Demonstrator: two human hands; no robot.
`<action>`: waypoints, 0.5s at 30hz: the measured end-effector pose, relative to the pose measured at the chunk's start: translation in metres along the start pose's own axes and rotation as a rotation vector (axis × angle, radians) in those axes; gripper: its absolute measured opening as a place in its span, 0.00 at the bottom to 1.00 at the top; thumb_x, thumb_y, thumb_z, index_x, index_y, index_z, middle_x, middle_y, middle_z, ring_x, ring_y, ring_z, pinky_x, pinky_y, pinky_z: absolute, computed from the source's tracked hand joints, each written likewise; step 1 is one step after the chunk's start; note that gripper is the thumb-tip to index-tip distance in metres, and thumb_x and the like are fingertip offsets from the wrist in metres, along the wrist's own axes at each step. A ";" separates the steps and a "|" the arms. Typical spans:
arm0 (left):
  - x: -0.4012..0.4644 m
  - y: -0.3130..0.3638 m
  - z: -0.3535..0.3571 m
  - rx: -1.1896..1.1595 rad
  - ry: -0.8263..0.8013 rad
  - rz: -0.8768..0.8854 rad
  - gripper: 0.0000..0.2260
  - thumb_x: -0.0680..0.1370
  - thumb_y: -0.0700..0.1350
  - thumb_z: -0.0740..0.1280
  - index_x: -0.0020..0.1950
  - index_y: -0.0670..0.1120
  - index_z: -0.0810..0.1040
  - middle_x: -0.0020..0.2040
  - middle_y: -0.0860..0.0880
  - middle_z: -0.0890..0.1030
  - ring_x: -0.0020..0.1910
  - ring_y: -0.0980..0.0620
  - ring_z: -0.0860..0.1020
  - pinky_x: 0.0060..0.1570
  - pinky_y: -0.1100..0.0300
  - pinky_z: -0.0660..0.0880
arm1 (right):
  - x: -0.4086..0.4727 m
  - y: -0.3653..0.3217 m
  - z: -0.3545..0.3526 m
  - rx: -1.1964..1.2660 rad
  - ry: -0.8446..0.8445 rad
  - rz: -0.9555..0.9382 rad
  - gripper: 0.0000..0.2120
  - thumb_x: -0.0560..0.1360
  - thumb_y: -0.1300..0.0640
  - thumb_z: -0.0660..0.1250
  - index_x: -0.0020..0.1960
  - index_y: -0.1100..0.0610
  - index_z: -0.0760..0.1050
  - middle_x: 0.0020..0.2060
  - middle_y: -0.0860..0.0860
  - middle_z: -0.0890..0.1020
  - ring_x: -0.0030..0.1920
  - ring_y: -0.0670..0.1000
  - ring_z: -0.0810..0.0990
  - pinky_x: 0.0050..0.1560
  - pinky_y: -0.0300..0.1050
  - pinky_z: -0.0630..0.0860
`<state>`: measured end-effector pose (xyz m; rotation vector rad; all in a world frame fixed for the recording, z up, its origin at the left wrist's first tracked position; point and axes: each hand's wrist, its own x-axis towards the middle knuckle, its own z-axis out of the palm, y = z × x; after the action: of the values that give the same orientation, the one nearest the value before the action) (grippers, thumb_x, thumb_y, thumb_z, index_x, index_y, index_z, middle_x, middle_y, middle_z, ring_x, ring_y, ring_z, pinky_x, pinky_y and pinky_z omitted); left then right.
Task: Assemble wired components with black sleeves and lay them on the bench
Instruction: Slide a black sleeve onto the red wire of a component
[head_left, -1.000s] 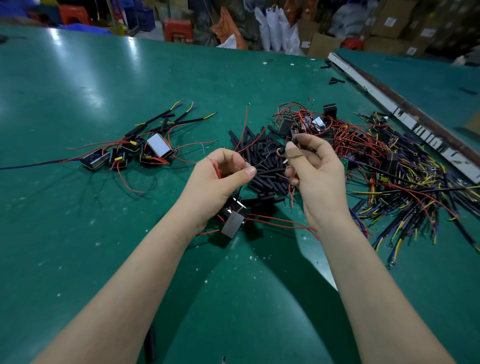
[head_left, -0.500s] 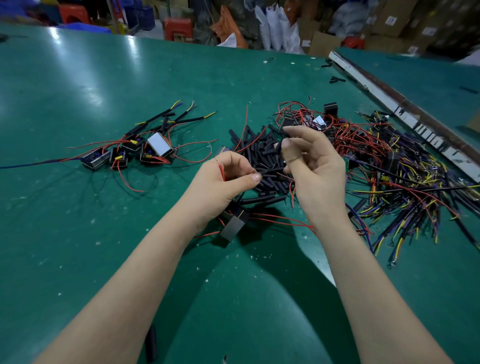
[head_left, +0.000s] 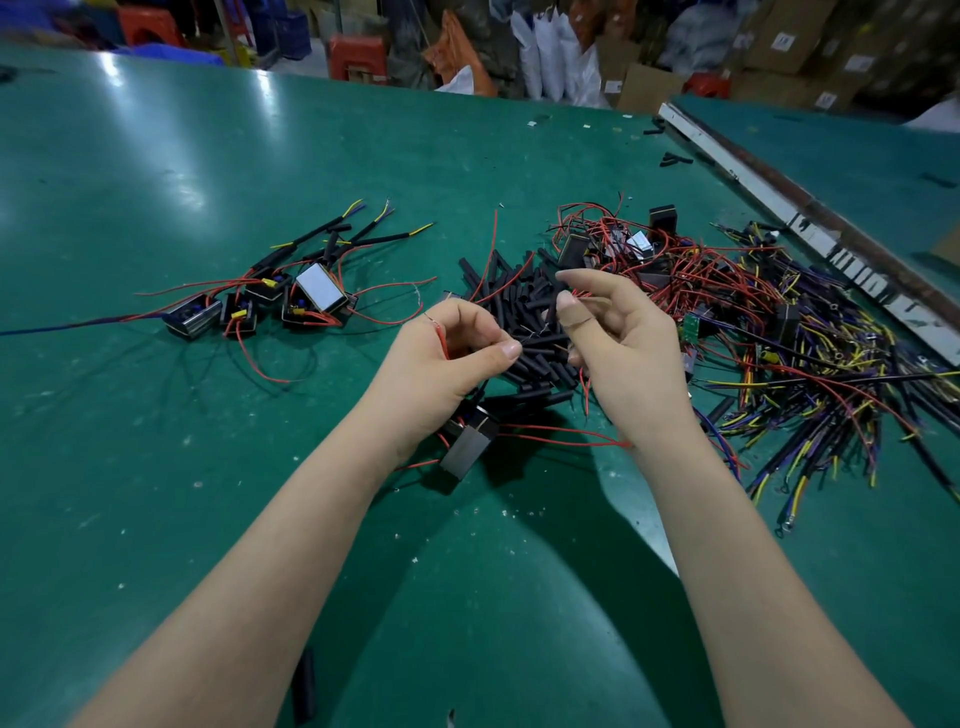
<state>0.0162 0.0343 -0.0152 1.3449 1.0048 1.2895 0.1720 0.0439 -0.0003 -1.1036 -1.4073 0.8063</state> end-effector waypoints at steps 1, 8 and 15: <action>0.000 0.000 0.000 0.000 0.014 0.002 0.10 0.73 0.34 0.71 0.39 0.47 0.73 0.38 0.50 0.79 0.37 0.57 0.75 0.43 0.66 0.73 | 0.000 0.000 0.001 0.050 0.012 0.038 0.06 0.78 0.61 0.66 0.52 0.51 0.77 0.34 0.46 0.79 0.28 0.40 0.72 0.31 0.32 0.70; 0.000 -0.002 0.001 -0.006 0.104 0.015 0.12 0.74 0.34 0.70 0.38 0.48 0.72 0.39 0.49 0.78 0.41 0.51 0.73 0.46 0.61 0.71 | -0.005 0.005 0.008 -0.041 0.020 -0.135 0.07 0.76 0.60 0.68 0.50 0.48 0.75 0.34 0.42 0.80 0.34 0.39 0.77 0.39 0.35 0.75; -0.002 -0.002 0.005 0.080 0.146 0.068 0.11 0.74 0.36 0.71 0.38 0.47 0.71 0.37 0.50 0.77 0.35 0.58 0.72 0.39 0.67 0.70 | -0.007 0.005 0.012 0.053 -0.008 -0.077 0.09 0.77 0.62 0.67 0.48 0.48 0.73 0.34 0.44 0.81 0.34 0.42 0.78 0.37 0.35 0.75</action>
<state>0.0214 0.0325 -0.0178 1.3711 1.1295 1.4278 0.1608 0.0407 -0.0093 -1.0000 -1.4187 0.7892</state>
